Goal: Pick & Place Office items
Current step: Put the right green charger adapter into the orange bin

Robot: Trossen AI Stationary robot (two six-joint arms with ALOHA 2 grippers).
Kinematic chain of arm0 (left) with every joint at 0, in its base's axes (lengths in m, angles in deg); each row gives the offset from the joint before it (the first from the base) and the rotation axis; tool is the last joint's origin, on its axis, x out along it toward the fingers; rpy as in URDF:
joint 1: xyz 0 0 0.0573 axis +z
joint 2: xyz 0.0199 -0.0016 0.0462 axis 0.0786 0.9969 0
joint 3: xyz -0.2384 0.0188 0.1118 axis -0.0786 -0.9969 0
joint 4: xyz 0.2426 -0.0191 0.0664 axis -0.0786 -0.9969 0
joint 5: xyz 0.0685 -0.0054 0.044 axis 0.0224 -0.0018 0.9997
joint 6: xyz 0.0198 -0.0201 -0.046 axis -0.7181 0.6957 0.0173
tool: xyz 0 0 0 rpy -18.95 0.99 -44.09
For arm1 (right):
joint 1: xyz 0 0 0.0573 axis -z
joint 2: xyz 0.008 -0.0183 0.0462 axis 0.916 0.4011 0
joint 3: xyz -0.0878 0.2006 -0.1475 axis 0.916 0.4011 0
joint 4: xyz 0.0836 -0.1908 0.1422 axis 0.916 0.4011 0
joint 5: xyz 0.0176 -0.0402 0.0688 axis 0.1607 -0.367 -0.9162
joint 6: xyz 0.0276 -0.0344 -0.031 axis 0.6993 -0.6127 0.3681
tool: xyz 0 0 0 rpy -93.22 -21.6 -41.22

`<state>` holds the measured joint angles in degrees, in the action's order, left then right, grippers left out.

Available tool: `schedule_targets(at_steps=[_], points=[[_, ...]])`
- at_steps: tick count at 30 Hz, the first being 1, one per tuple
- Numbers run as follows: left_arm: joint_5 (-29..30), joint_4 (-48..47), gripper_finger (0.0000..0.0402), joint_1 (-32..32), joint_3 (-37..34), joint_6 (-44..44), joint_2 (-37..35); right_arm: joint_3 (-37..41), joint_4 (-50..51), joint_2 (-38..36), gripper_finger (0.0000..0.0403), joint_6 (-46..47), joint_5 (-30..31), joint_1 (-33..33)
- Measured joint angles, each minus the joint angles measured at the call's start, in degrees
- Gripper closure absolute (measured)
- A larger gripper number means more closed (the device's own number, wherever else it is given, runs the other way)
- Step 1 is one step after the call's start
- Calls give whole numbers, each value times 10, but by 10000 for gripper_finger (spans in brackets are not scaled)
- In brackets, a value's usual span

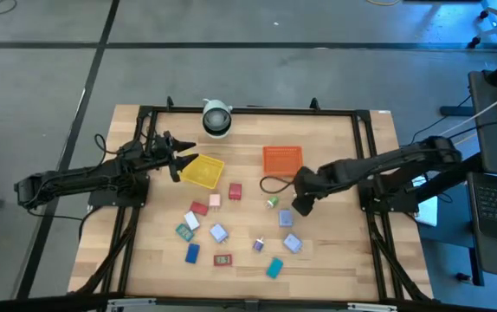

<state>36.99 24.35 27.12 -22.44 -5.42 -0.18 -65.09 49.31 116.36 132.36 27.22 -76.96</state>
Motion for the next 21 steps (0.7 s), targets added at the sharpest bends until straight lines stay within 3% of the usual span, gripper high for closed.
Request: schedule_targets(at_steps=[5,13,21], points=[[0,-4,189,0,0,-16,0,0,-11,39,149,38,-54,-12],[0,-4,189,0,0,-45,0,0,-26,42,112,66,19,-11],[0,-4,189,0,0,-45,0,0,-34,43,110,59,43,9]])
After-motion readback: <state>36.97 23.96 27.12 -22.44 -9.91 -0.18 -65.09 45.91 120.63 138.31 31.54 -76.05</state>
